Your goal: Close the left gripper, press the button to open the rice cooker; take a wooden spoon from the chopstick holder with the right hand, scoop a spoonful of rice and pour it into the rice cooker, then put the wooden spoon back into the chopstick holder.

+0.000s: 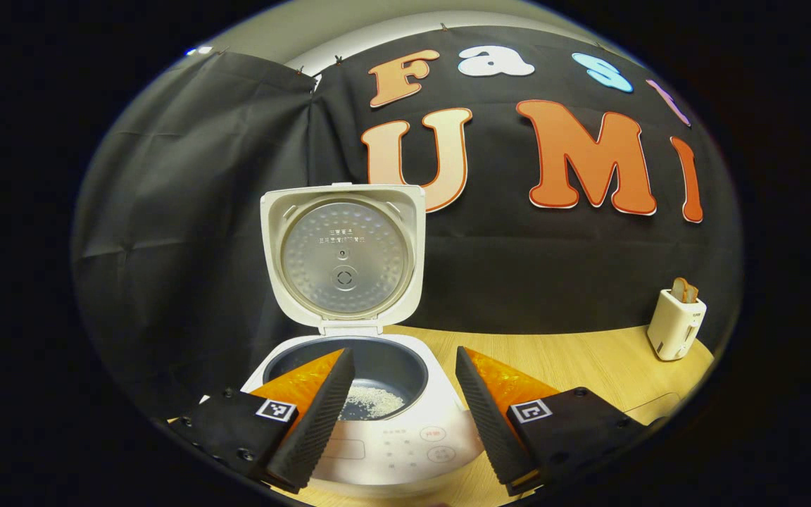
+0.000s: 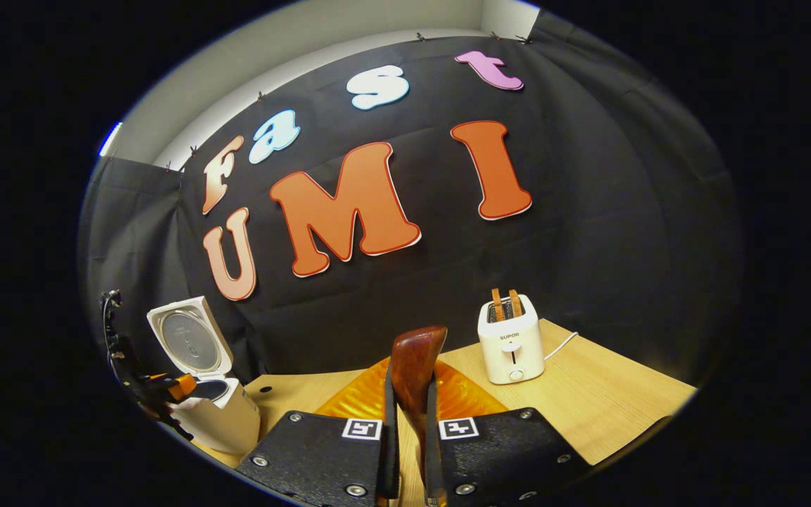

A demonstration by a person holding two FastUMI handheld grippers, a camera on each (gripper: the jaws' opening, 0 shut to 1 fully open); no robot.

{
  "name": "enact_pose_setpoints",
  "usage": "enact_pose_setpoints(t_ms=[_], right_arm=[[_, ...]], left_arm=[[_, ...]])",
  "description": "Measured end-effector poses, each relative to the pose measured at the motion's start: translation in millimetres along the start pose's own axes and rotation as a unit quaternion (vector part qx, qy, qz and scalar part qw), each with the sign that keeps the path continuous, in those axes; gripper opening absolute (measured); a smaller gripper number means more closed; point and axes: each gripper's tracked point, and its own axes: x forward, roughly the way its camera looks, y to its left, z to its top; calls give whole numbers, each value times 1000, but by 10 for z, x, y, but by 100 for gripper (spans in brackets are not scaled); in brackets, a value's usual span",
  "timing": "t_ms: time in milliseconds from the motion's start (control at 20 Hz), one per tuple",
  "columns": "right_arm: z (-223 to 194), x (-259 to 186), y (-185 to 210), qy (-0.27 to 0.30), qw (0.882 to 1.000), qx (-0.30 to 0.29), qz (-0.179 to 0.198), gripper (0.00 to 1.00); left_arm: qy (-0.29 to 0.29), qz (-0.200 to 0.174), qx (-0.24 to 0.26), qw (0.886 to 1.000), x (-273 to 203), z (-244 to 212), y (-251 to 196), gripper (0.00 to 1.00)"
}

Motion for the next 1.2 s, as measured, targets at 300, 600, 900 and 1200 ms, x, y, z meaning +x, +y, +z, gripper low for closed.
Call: enact_pose_setpoints(t_ms=[300,600,900,1200], right_arm=[[-334,79,-140,22,999,34,-17,15],[-474,8,-430,14,992,115,-55,15],[-564,-4,-600,8,980,185,-78,17],[-686,-167,-490,-1,990,127,-66,18]], left_arm=[[14,18,5,1000,24,-88,82,95],[12,22,12,1000,67,-69,68,96],[19,35,10,999,116,-72,124,94],[12,36,16,999,125,-13,33,96]])
